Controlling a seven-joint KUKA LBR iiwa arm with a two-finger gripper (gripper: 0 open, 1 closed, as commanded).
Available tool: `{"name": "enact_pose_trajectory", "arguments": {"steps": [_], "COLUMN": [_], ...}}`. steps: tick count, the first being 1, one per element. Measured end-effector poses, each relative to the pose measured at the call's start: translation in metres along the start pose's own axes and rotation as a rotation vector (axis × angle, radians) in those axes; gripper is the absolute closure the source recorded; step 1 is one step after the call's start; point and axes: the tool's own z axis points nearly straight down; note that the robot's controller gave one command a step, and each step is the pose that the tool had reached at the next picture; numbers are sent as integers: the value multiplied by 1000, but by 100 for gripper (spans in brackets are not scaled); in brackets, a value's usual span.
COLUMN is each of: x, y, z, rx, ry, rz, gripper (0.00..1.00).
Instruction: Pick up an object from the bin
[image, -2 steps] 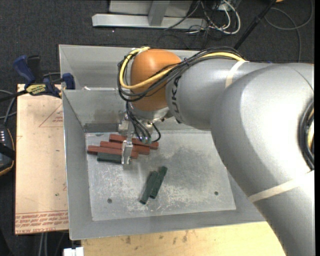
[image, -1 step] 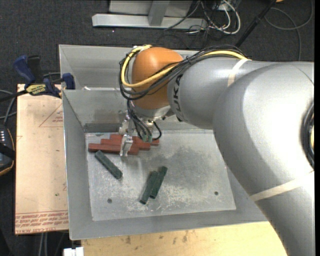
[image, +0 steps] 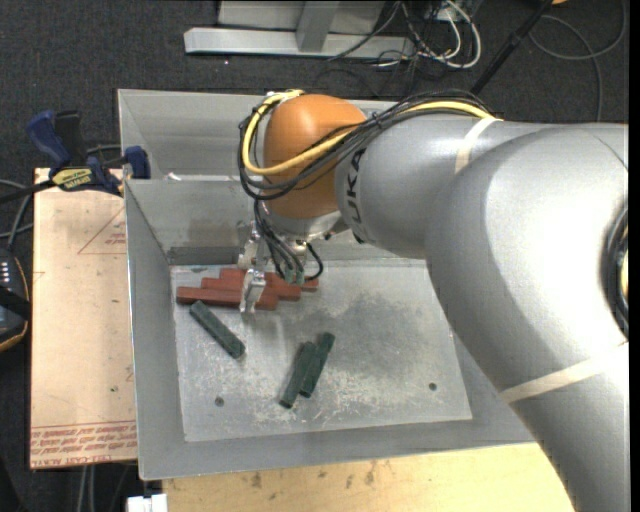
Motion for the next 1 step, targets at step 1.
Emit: {"name": "enact_pose_trajectory", "arguments": {"steps": [1], "x": [-3], "y": [1], "z": [-69], "rx": [4], "ry": [11], "rz": [0], "gripper": [100]}}
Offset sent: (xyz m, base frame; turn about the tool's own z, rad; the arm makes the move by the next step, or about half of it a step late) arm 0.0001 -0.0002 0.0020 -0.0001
